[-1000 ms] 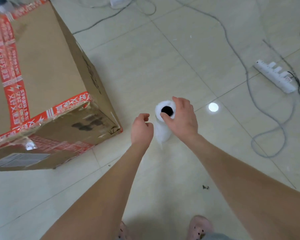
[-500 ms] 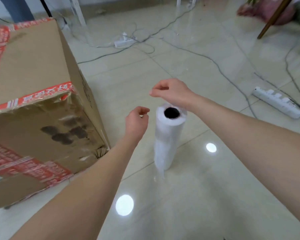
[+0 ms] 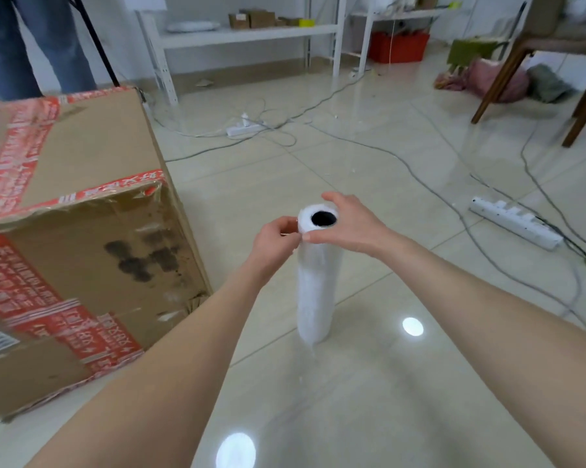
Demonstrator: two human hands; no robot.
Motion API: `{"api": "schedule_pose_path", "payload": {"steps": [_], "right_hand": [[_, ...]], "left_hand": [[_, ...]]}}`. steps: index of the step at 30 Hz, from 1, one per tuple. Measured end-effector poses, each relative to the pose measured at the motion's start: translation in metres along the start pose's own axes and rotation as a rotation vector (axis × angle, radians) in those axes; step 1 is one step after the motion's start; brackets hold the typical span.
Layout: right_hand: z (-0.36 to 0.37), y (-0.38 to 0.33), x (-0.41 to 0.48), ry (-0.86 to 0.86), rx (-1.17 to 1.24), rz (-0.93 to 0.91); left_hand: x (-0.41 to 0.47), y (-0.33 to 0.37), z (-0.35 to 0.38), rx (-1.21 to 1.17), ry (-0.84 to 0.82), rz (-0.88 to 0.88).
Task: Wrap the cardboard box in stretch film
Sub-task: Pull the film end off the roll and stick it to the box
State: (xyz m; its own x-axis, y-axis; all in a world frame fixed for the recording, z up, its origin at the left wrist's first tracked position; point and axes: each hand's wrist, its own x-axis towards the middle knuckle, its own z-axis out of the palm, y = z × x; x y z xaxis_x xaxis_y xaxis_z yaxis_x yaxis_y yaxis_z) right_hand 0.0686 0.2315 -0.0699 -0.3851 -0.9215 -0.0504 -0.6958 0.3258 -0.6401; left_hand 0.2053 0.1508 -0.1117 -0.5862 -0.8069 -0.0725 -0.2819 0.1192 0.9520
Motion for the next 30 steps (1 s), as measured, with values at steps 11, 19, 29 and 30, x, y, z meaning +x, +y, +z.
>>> {"api": "schedule_pose_path", "payload": {"steps": [11,19,29,30], "right_hand": [[0.019,-0.001,-0.013,0.161,0.259,0.171],[0.004,0.006,0.002,0.254,0.314,0.202],[0.006,0.015,0.029,0.353,0.298,0.282],[0.007,0.017,0.03,0.356,0.307,0.275]], "left_hand": [[-0.02,0.024,-0.005,0.06,-0.134,0.021],[-0.007,0.037,0.014,-0.033,-0.105,0.085],[0.026,0.032,0.031,-0.091,-0.136,0.121],[0.027,0.027,0.033,-0.104,-0.137,0.121]]}}
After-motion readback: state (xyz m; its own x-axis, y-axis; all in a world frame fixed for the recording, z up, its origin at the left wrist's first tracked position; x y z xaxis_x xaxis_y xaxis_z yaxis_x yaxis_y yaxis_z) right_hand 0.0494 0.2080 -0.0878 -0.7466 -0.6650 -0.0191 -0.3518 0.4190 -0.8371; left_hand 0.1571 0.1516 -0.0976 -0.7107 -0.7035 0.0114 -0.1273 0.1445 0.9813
